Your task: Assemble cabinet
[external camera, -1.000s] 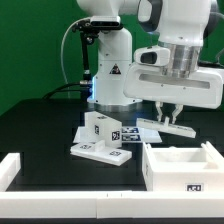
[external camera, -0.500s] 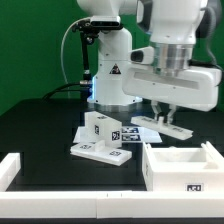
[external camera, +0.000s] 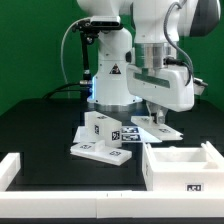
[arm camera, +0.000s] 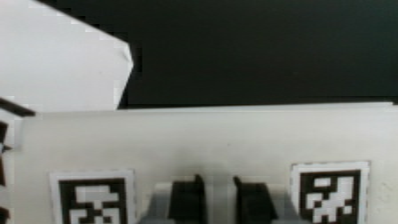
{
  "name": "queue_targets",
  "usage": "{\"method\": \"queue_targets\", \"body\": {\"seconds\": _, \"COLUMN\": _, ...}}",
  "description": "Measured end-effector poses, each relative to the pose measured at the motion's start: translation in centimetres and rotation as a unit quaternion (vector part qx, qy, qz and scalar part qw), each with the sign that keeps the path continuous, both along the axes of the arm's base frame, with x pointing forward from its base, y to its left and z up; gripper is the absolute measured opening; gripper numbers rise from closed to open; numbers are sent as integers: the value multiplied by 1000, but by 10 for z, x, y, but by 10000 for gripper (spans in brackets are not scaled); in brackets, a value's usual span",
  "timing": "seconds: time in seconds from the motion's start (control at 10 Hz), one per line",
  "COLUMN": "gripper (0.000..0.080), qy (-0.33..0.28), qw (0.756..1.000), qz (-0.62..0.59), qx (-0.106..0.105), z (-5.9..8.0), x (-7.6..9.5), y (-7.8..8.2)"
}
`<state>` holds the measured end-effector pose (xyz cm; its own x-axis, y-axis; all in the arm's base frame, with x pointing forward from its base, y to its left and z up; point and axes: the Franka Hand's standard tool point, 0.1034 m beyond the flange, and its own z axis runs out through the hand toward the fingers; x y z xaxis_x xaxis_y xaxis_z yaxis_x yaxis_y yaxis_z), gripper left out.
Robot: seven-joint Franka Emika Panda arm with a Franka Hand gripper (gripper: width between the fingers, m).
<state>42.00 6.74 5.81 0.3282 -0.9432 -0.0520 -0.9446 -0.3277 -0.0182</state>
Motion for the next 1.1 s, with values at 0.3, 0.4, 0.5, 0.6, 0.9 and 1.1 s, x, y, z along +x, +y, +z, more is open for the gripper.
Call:
{"method": "queue_targets", "body": {"seconds": 0.3, "gripper": 64, "qy": 34, "qw": 977, "qz": -206, "qx": 32, "z": 10, "x": 13, "y": 13}}
{"method": "queue_targets", "body": {"seconds": 0.4, "gripper": 64, "qy": 38, "qw": 960, "qz": -275, "qx": 33, "z": 12, "x": 16, "y": 20}}
{"method": "queue_targets", "body": {"seconds": 0.5, "gripper": 64, "qy": 41, "qw": 953, "qz": -300, "qx": 31, "z": 13, "x": 15, "y": 27}}
{"method": "queue_targets", "body": {"seconds": 0.6, "gripper": 64, "qy": 40, "qw": 959, "qz": -278, "qx": 32, "z": 12, "x": 15, "y": 26}}
{"method": "queue_targets", "body": {"seconds": 0.9, "gripper": 64, "qy": 90, "qw": 981, "qz": -170, "qx": 2, "z": 14, "x": 12, "y": 51}}
{"method": "queue_targets", "body": {"seconds": 1.1, "gripper": 64, "qy": 87, "qw": 991, "qz": -106, "qx": -4, "z": 14, "x": 17, "y": 55}}
